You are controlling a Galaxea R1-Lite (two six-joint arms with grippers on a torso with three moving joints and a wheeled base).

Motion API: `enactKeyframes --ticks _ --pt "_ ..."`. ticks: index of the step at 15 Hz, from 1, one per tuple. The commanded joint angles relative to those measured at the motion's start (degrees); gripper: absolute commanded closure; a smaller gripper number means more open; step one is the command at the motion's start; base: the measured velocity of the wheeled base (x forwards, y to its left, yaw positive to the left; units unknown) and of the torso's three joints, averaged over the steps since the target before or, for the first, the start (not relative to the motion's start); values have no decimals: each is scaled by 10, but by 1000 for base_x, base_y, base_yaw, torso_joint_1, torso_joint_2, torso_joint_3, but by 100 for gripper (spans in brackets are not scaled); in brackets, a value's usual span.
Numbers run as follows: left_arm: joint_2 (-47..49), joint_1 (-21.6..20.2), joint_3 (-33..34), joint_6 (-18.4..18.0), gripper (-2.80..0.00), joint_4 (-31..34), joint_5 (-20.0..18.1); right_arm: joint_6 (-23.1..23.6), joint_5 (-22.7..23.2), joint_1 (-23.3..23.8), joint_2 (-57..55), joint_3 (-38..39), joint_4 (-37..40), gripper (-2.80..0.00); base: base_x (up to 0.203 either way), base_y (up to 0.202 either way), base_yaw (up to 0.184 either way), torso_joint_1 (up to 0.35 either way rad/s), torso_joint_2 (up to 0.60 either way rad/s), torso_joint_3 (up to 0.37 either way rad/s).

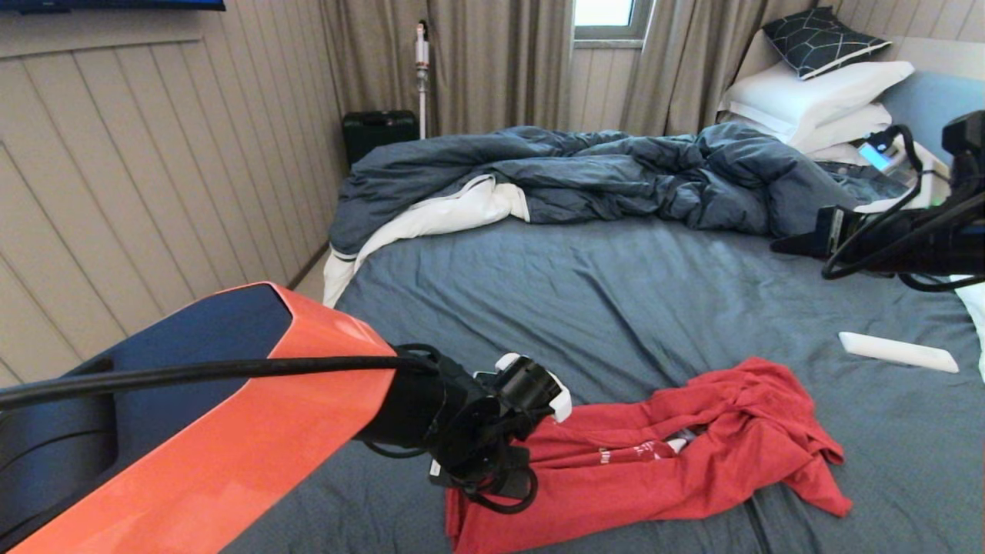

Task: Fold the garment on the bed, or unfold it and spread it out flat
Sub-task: Unford the red T-shirt

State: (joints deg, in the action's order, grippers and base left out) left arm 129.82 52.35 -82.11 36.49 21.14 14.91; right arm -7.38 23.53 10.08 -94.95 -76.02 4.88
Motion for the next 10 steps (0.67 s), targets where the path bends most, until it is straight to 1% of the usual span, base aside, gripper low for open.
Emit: enactKeyframes --ticks 1,4,6,8,10 --pt "-9 -4 5 3 0 2 2 -1 1 -1 0 0 0 0 0 0 0 0 0 0" --pt "-31 -41 22 1 0 2 10 0 1 -2 -1 1 0 0 0 0 0 0 0 0" --pt "-41 -60 47 3 0 1 14 0 1 -1 0 1 0 0 0 0 0 0 0 0" --pt "-40 -61 69 4 0 -6 14 0 1 -1 0 1 0 0 0 0 0 0 0 0" --pt "-36 -60 64 4 0 -7 14 0 1 -1 1 2 0 0 0 0 0 0 0 0"
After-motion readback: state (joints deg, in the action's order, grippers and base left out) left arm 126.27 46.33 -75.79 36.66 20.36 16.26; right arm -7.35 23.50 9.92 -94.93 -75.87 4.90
